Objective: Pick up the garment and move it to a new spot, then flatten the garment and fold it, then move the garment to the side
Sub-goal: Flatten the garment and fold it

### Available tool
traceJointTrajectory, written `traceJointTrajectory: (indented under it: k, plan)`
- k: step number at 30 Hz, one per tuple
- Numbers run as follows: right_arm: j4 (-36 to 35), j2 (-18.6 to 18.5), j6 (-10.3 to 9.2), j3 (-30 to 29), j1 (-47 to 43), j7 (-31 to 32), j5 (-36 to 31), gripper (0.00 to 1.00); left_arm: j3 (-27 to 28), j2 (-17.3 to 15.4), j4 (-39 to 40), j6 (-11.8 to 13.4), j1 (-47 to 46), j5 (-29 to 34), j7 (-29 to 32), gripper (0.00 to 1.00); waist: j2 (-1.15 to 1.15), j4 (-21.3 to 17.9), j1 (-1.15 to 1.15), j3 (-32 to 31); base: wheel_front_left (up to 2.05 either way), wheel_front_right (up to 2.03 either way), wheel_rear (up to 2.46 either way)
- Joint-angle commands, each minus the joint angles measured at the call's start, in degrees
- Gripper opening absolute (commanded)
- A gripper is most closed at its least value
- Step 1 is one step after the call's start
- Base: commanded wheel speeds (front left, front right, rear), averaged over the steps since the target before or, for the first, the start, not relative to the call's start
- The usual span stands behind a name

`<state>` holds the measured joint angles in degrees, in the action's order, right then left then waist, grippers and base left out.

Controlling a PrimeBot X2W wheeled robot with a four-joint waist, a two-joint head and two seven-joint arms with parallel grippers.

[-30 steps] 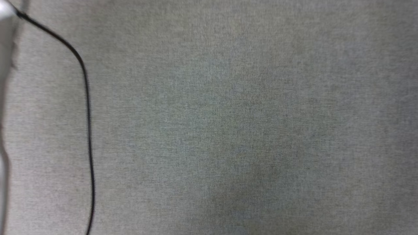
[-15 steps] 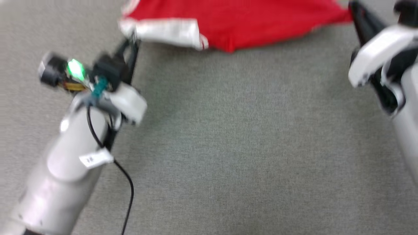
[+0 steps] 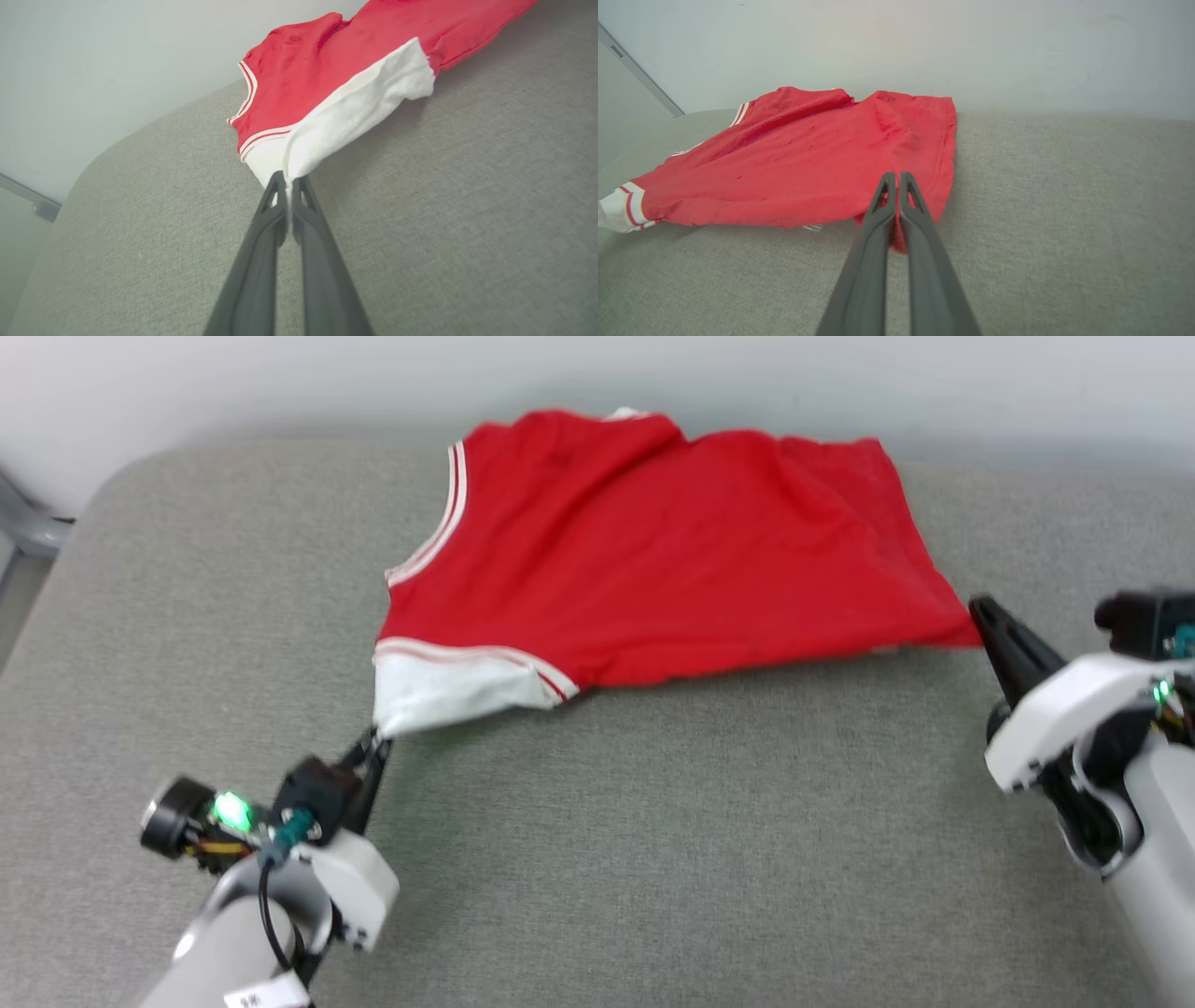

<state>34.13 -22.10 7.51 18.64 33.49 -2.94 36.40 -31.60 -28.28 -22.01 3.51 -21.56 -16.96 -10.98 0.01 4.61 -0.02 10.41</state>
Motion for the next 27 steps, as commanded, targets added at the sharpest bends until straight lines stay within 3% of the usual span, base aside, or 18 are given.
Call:
traceJointTrajectory:
  k: [1,14,20,27]
  plan:
    - [-0.3,-0.51,-0.05,-0.31,-1.29,0.29,0.35,0.0,-0.33,-0.11,0.45,-0.12,1.25,-0.36,0.17,0.0,-0.01,0.55,0.02,-0.97,0.0,0.0,0.0]
    - [-5.97,-3.58,-0.06,-3.67,-17.61,8.38,5.59,0.0,-3.81,-4.64,11.09,-1.39,14.62,-3.09,4.8,0.0,-0.01,1.32,0.02,-6.67,0.0,0.0,0.0]
    - [-11.23,-4.74,-0.05,-5.95,-26.13,13.35,6.47,0.0,-4.04,-7.59,16.64,-0.76,20.06,-4.73,7.41,0.0,-0.01,1.09,0.02,-9.07,0.0,0.0,0.0]
    - [-19.69,-5.83,-0.05,-9.81,-35.86,20.6,8.63,0.0,-4.88,-12.39,24.94,-2.39,26.78,-8.77,12.94,0.0,-0.01,0.91,0.02,-10.49,0.0,0.0,0.0]
